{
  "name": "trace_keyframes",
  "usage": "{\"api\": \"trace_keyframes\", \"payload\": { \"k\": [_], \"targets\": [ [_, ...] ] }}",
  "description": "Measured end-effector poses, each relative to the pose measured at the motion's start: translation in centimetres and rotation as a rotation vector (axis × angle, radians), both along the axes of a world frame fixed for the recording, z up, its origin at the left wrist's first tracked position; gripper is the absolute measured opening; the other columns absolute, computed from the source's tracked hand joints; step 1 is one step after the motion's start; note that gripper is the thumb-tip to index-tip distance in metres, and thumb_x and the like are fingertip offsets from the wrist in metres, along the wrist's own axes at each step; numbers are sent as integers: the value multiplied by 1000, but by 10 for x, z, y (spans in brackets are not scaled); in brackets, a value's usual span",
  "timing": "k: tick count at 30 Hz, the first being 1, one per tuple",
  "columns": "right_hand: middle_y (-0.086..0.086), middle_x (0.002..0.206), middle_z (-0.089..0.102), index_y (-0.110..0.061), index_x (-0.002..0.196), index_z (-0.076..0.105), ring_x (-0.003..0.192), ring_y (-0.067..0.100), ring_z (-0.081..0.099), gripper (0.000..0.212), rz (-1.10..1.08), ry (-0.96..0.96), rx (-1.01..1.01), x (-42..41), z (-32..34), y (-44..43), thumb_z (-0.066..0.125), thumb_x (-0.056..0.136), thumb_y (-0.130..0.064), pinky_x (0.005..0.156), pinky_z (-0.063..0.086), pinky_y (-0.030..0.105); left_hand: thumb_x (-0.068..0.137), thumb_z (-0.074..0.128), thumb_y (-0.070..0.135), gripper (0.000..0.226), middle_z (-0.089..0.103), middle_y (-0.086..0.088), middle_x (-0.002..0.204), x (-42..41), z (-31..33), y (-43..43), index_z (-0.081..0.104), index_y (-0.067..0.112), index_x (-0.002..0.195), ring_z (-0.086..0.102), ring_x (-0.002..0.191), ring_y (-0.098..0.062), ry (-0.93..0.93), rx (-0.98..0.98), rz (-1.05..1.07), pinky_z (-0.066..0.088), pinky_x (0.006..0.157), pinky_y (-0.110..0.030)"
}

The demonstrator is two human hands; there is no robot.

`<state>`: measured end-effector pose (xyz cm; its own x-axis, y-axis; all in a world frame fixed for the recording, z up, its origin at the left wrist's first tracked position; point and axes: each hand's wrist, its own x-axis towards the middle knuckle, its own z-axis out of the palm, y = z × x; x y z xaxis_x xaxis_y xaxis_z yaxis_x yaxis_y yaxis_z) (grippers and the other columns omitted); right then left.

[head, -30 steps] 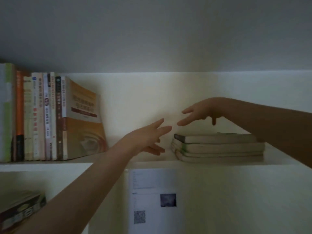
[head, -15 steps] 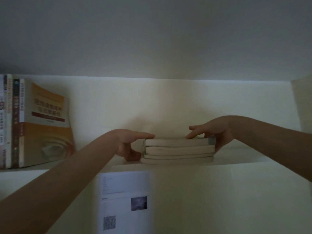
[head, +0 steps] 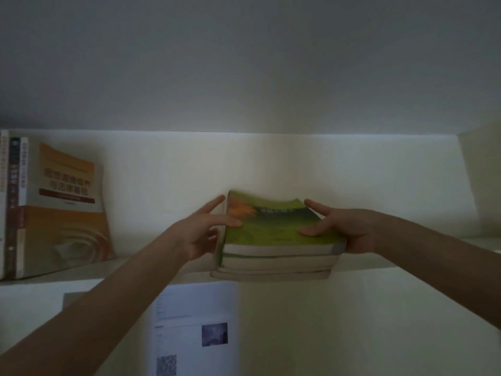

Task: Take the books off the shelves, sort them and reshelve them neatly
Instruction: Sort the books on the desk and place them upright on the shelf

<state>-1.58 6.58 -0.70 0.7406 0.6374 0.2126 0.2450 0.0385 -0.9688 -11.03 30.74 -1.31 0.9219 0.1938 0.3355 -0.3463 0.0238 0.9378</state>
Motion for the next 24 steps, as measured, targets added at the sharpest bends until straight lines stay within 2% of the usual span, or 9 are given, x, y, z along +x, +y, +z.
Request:
{"api": "trace_keyframes", "payload": {
  "k": [2, 5, 10, 12, 14, 16, 19, 22, 24],
  "targets": [
    [4, 113, 62, -37, 146, 31, 84, 27, 70, 90, 22, -42, 67, -2, -4, -1, 60, 79, 16, 62, 60, 35, 73, 64, -11, 79, 63, -8, 115, -5, 0, -3, 47, 37, 133, 59, 103, -25, -118, 29, 4, 53, 72, -35],
    [-2, 115, 58, -35, 147, 29, 87, 23, 69, 97, 34, -142, 135, -5, -7, 2, 64, 75, 18, 63, 60, 34, 70, 64, -14, 84, 69, -7, 108, -14, 2, -4, 49, 44, 129, 65, 98, -26, -247, 69, 19, 56, 65, -32],
    [-7, 122, 55, -38, 148, 27, 101, 23, 62, 103, 81, -290, 222, -6, 7, 24, 67, 71, 19, 70, 60, 35, 70, 63, -16, 86, 62, -6, 117, -28, 19, 10, 51, 47, 127, 61, 108, -26, -411, 111, 59, 56, 80, -43],
    [-11, 121, 53, -39, 148, 26, 101, 20, 62, 104, 110, -352, 260, -6, 14, 37, 66, 71, 20, 70, 60, 34, 68, 63, -18, 88, 57, -6, 124, -33, 25, 20, 52, 47, 127, 59, 111, -24, -474, 140, 93, 55, 83, -43],
    [-12, 123, 53, -39, 148, 26, 103, 16, 62, 105, 146, -415, 305, -4, 17, 56, 66, 71, 21, 72, 59, 33, 68, 62, -20, 88, 56, -4, 122, -37, 27, 32, 54, 44, 126, 62, 106, -19, -532, 186, 142, 56, 81, -40],
    [-7, 133, 50, -40, 148, 26, 113, 17, 59, 109, 153, -494, 325, 1, 14, 79, 70, 67, 20, 82, 57, 35, 67, 62, -22, 86, 59, 0, 116, -41, 24, 48, 56, 42, 125, 63, 102, -17, -563, 229, 202, 55, 82, -40],
    [-1, 144, 38, -49, 144, 28, 126, 21, 50, 117, 134, -614, 305, 11, 1, 119, 83, 57, 6, 97, 50, 44, 65, 65, -19, 85, 61, 4, 116, -46, 13, 75, 57, 41, 124, 58, 110, -18, -556, 300, 287, 52, 87, -40],
    [-4, 146, 36, -49, 145, 26, 127, 15, 48, 114, 172, -659, 293, 19, -11, 148, 84, 61, 3, 100, 48, 36, 58, 75, -12, 87, 63, 11, 118, -49, -1, 99, 58, 45, 122, 56, 114, -16, -518, 318, 335, 49, 93, -37],
    [-7, 147, 32, -53, 144, 23, 130, 11, 43, 110, 170, -729, 237, 23, -10, 158, 84, 66, -6, 104, 44, 32, 50, 79, 1, 88, 60, 6, 123, -51, -6, 108, 57, 45, 123, 55, 118, -19, -520, 287, 333, 44, 101, -43]
  ]
}}
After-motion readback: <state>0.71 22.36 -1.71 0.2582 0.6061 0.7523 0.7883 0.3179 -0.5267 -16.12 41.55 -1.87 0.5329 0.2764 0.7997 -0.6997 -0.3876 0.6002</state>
